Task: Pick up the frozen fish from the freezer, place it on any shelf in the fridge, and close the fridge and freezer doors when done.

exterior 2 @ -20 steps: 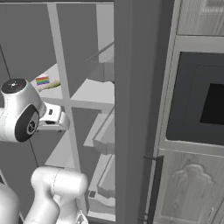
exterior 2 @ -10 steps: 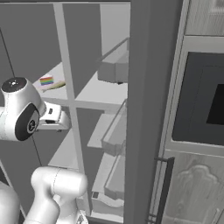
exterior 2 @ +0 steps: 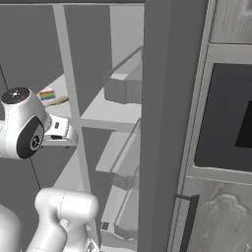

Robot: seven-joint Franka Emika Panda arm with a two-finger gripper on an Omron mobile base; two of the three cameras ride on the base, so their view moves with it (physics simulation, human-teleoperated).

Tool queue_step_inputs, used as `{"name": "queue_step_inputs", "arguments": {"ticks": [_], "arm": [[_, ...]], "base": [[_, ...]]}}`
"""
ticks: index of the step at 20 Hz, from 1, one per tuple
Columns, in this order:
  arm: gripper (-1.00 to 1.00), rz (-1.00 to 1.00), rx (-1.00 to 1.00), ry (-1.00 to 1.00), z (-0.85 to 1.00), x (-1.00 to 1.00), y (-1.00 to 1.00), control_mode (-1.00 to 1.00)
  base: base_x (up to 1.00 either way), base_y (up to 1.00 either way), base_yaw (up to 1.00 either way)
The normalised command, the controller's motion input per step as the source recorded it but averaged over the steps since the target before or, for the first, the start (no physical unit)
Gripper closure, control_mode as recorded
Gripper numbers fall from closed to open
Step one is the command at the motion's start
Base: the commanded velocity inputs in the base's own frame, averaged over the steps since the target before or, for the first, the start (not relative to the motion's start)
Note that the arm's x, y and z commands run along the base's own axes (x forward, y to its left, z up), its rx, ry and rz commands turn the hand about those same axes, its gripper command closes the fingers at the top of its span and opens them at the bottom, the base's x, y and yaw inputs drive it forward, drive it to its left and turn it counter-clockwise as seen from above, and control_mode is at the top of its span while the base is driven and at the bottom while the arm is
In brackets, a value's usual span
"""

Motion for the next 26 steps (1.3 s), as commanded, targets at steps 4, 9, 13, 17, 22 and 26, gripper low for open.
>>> {"name": "queue_step_inputs", "arguments": {"ticks": [4, 9, 13, 17, 22, 26], "arm": [[-1.00, 0.00, 0.00, 0.00, 0.00, 0.00, 0.00, 1.00], [-1.00, 0.00, 0.00, 0.00, 0.00, 0.00, 0.00, 1.00], [-1.00, 0.00, 0.00, 0.00, 0.00, 0.00, 0.00, 1.00], [-1.00, 0.00, 0.00, 0.00, 0.00, 0.00, 0.00, 1.00], [-1.00, -0.05, 0.05, -0.12, 0.21, 0.02, 0.28, -1.00], [-1.00, -0.12, 0.19, -0.16, 0.36, 0.07, 0.17, -1.00]], "base": [[0.35, 0.30, -0.02], [0.36, 0.36, -0.02], [0.28, 0.45, -0.01], [0.21, 0.41, 0.00], [0.00, 0.00, 0.00], [0.00, 0.00, 0.00]]}}
